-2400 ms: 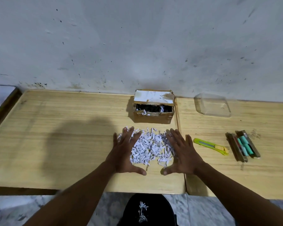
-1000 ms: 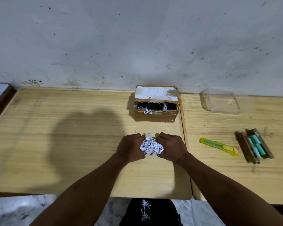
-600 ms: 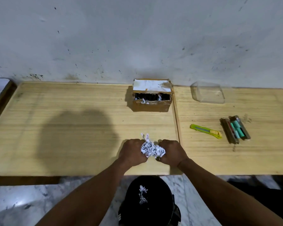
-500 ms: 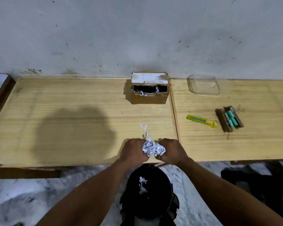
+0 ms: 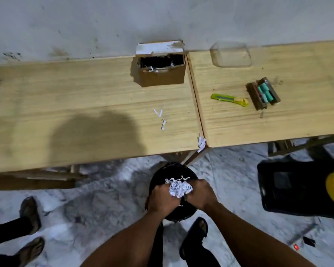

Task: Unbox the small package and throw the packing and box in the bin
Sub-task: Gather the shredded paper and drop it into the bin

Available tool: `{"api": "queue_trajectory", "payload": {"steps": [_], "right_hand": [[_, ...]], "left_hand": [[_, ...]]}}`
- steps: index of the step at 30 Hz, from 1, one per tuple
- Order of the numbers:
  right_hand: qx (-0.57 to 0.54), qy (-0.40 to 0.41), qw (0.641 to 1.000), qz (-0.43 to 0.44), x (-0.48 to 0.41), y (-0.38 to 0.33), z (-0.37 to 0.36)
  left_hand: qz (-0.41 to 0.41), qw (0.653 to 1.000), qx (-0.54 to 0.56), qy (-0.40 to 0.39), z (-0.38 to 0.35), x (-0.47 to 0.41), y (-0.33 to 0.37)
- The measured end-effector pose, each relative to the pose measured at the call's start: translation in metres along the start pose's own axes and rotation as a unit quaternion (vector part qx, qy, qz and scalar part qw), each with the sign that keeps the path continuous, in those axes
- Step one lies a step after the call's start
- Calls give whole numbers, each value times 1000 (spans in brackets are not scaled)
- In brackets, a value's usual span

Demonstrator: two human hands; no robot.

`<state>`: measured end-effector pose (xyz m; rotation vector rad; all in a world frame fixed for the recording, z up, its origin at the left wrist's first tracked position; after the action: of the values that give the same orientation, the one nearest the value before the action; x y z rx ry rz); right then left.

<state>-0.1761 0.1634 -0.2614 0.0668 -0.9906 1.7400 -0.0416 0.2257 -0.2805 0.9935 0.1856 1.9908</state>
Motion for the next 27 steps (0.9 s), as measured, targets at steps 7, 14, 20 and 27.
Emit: {"api": "queue_trajectory", "payload": {"steps": [7, 14, 20, 27], "right_hand": [[-99, 2, 971, -217, -14, 67, -47], [-145, -18, 941, -307, -29, 96, -55], [-173, -49, 934, -308, -40, 97, -62], [-126, -71, 937, -317, -34, 108, -66]], "left_hand": [[187, 969, 157, -41, -56, -31, -34], [228, 948, 205, -88, -69, -50, -40], [225, 939, 229, -123, -77, -59, -35], [224, 940, 197, -168, -86, -62, -45]]}}
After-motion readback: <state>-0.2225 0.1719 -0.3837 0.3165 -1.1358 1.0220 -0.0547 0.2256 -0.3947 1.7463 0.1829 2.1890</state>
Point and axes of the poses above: each hand's wrist, its own x-axis away from the middle knuckle, its own z-axis out of the back of the hand, y = z × x, the point moved 9 cm from there along -x, towards the middle knuckle, and after that the axes turned 4 degrees about -x, right-handed, at the moved point
